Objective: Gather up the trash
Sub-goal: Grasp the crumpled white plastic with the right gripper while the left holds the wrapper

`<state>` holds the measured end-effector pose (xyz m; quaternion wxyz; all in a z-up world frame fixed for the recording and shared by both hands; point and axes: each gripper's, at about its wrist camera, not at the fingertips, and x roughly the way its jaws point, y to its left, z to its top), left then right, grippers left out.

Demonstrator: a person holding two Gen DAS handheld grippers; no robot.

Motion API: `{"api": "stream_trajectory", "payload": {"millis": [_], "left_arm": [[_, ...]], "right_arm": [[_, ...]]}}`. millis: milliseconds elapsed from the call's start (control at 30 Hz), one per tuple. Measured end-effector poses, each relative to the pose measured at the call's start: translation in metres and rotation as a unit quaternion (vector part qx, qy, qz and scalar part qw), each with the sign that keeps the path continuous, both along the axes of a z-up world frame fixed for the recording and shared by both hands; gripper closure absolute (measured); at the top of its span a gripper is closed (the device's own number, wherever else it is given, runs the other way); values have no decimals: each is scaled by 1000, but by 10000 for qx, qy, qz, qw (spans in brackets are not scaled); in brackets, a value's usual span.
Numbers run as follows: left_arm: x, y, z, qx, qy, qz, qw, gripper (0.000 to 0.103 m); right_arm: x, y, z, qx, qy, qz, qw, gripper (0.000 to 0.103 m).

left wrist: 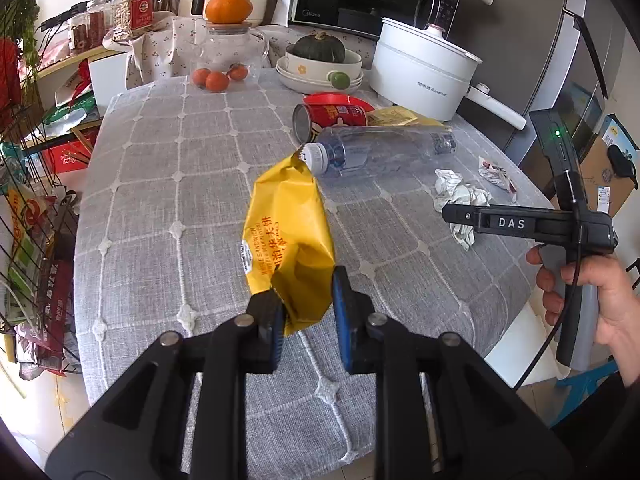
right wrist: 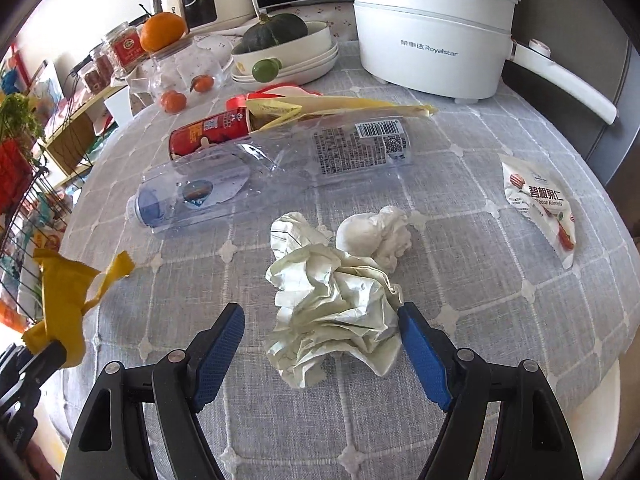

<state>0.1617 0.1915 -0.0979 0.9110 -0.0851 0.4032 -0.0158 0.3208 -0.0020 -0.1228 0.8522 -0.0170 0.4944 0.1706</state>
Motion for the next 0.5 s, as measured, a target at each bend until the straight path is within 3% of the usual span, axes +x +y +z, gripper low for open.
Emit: {"api": "stream_trajectory", "payload": {"millis": [67, 233, 500], "left_arm": [[-3, 1, 1, 18, 7, 3, 10000, 80], [-8, 1, 3, 27, 29, -4, 10000, 80], [-13, -8, 9, 37, 18, -92, 9999, 80]], "right_arm": [[2, -2, -3, -69, 3, -39, 10000, 46], [2, -11, -2, 20, 33, 1, 10000, 61], [-13, -33, 16, 56, -46, -10, 10000, 70]]}}
